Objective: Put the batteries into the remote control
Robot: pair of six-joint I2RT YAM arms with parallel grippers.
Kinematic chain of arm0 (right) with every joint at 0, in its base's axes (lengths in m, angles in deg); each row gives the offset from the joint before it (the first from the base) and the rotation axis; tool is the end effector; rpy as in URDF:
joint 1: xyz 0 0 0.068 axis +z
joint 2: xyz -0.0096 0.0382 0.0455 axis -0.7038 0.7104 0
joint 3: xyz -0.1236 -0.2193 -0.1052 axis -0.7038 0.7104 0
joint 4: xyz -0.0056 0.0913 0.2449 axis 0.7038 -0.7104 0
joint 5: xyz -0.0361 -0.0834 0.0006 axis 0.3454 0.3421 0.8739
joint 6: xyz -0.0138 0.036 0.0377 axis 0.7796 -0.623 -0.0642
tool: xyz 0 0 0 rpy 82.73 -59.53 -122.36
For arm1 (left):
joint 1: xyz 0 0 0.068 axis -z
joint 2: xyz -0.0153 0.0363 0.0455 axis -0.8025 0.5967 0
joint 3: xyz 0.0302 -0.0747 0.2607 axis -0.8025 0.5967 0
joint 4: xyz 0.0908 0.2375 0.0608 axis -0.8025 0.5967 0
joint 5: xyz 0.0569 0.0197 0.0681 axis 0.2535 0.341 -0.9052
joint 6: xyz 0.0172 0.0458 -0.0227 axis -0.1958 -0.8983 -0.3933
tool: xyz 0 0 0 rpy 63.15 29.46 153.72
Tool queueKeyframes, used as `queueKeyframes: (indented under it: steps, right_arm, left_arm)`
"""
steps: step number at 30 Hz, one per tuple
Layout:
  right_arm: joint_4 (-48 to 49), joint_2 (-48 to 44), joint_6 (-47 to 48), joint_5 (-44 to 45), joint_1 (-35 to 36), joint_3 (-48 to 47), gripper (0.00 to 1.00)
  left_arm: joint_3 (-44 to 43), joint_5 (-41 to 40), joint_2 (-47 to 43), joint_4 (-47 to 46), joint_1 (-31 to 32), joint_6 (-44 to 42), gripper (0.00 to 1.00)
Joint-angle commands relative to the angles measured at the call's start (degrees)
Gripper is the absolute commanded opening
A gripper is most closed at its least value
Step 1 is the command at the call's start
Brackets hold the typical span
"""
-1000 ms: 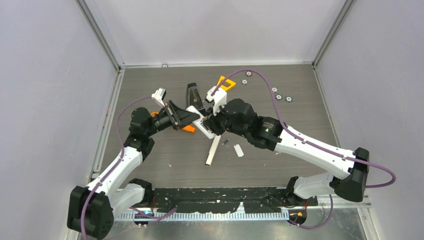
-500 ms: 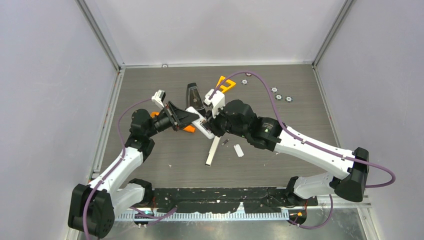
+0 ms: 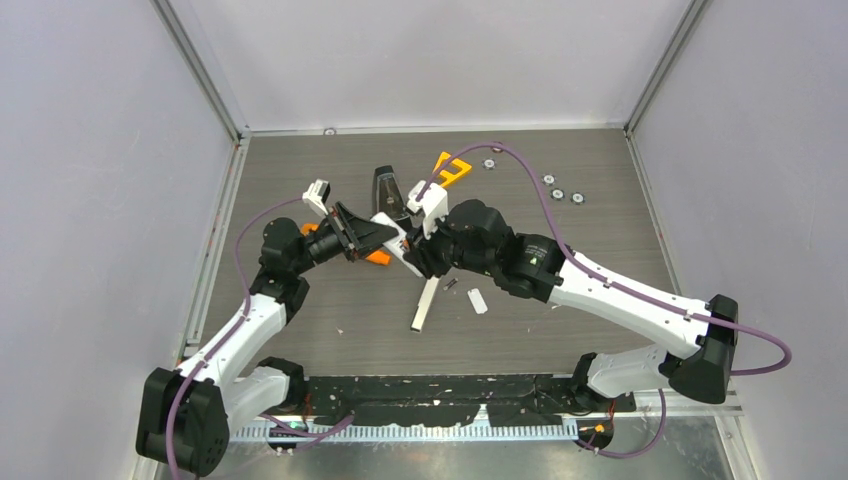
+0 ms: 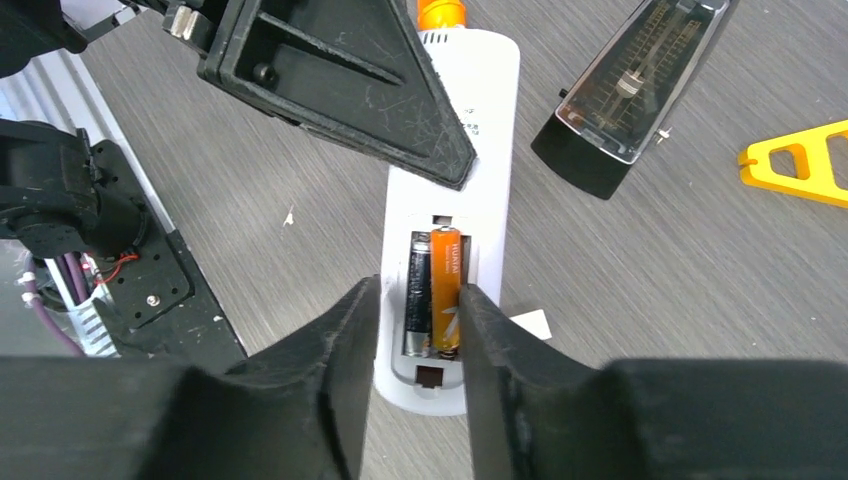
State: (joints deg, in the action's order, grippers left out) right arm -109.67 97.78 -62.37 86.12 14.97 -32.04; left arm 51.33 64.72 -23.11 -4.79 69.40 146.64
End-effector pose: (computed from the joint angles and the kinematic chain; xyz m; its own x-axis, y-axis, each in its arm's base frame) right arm 0.1515 0.2547 0.3679 -0.2556 -0.3262 -0.9101 -0.8189 0.5734 0.0245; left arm 0.2085 -0.0848 0.2776 -0.8307 -0.5146 -0.2124 0.1924 0.0925 -0.9769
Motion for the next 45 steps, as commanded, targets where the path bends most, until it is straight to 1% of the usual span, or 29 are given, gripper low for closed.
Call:
queueKeyframes:
  steps: [1, 2, 3, 4, 5, 6, 7, 8, 9, 11, 12, 14, 17, 19, 23, 27, 30, 38, 45]
  right_arm:
    - [-1.9, -1.5, -1.4, -0.4, 0.1, -2.2, 0.45]
    - [-1.9, -1.8, -2.1, -0.4, 0.0, -2.2, 0.48]
    - [-1.9, -2.6, -2.5, -0.9, -0.3, -2.2, 0.54]
    - [-1.6, -2.9, -3.1, -1.9, -0.4, -2.1, 0.58]
    - [-1.4, -3.8, -3.4, -2.3, -0.7, -1.8, 0.66]
    - [-0.8, -4.2, -4.1, -2.8, -0.9, -1.6, 0.69]
    - [-0.4, -5.1, -4.7, -2.8, -1.1, -1.2, 0.77]
    - [0.3, -5.5, -5.8, -2.8, -1.6, -1.0, 0.81]
    - [0.7, -6.3, -6.3, -2.9, -1.8, -0.6, 0.92]
    - [1.2, -7.1, -10.0, -2.8, -2.9, -0.8, 1.0]
    - [0.9, -7.3, -11.4, -2.8, -4.2, -0.9, 0.97]
    - [0.7, -7.6, -16.5, -5.8, -7.2, -1.0, 0.96]
    - [-0.2, -7.1, -24.5, -11.0, -10.8, -1.1, 0.96]
    - [-1.6, -5.9, -27.1, -14.2, -12.7, -1.8, 0.96]
    - [-3.0, -2.4, -30.4, -18.5, -14.8, -3.7, 0.96]
    - [-1.0, 0.8, -32.4, -22.3, -15.3, -3.9, 0.99]
    - [-0.3, 2.4, -33.6, -23.6, -15.4, -4.7, 1.0]
    - [1.2, 4.9, -35.7, -25.8, -16.3, -4.5, 0.9]
    - [2.5, 5.6, -36.3, -27.3, -17.1, -3.8, 0.78]
  left_arm:
    - [-1.1, 0.6, -1.0, -4.7, -0.1, 0.5, 0.0]
    - [-1.2, 0.6, -0.9, -4.6, -0.1, 0.3, 0.0]
    - [-1.2, 0.6, -0.9, -4.6, -0.1, 0.3, 0.0]
    - [-1.3, 0.6, -0.9, -4.6, -0.1, 0.2, 0.0]
    - [-1.3, 0.6, -0.8, -4.6, -0.1, 0.0, 0.0]
    - [-1.5, 0.6, -0.8, -4.5, -0.1, -0.2, 0.0]
    - [-1.5, 0.6, -0.8, -4.4, -0.1, -0.4, 0.0]
    - [-1.7, 0.6, -0.9, -4.3, -0.1, -0.7, 0.0]
    - [-1.7, 0.5, -0.8, -4.0, -0.1, -1.0, 0.0]
    - [-2.0, 0.6, -0.9, -3.9, -0.1, -1.7, 0.0]
    - [-2.2, 0.7, -1.0, -3.7, -0.1, -2.1, 0.0]
    - [-2.6, 0.8, -1.0, -3.2, -0.1, -3.1, 0.0]
    - [-3.6, 1.3, -1.5, -1.7, -0.1, -5.5, 0.0]
    - [-4.2, 1.6, -1.8, -0.2, -0.1, -7.0, 0.0]
    - [-5.1, 2.3, -2.4, 2.0, -0.1, -9.2, 0.0]
    - [-5.5, 3.0, -2.9, 3.0, -0.1, -10.5, 0.0]
    - [-5.5, 3.6, -3.1, 3.8, -0.1, -11.1, 0.0]
    - [-6.1, 3.9, -3.8, 5.6, -0.1, -12.5, 0.0]
    - [-6.3, 4.3, -3.9, 5.6, -0.1, -13.0, 0.0]
